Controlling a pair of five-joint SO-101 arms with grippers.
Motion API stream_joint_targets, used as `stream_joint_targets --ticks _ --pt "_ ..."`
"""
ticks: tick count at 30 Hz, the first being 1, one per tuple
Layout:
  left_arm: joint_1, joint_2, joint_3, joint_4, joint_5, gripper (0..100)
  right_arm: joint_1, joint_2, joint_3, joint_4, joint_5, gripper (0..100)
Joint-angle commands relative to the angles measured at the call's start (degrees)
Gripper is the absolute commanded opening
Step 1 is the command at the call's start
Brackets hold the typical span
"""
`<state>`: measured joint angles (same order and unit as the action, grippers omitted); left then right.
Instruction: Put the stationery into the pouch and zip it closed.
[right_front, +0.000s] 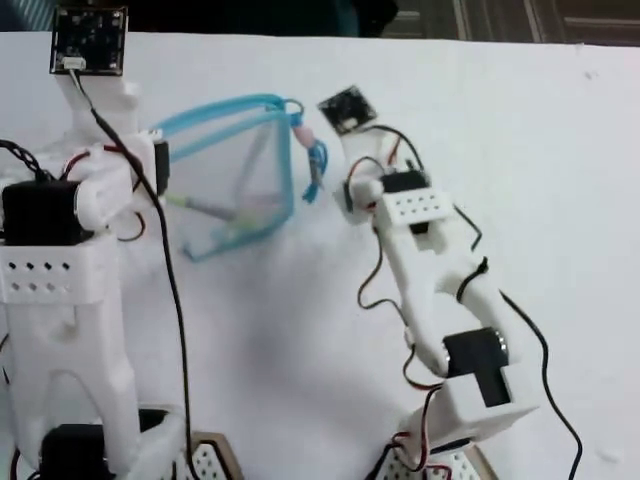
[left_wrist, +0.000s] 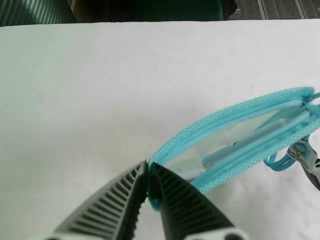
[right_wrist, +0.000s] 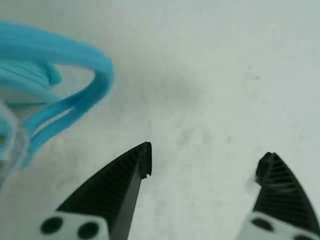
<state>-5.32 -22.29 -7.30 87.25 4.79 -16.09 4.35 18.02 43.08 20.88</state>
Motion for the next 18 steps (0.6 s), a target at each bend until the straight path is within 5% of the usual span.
stream_joint_targets --ticks 1,14,18 --pt "0.1 0.8 0.2 0.4 -0.4 2 -1.8 -3.3 0.0 -6.5 0.1 33.2" --pt "0.1 0.8 0.2 0.2 -0.4 2 -10.7 -5.1 0.0 -11.6 0.0 33.0" --pt "0.1 0.8 0.2 0.2 -0.4 2 -10.8 -5.4 0.0 -17.3 -6.3 30.3"
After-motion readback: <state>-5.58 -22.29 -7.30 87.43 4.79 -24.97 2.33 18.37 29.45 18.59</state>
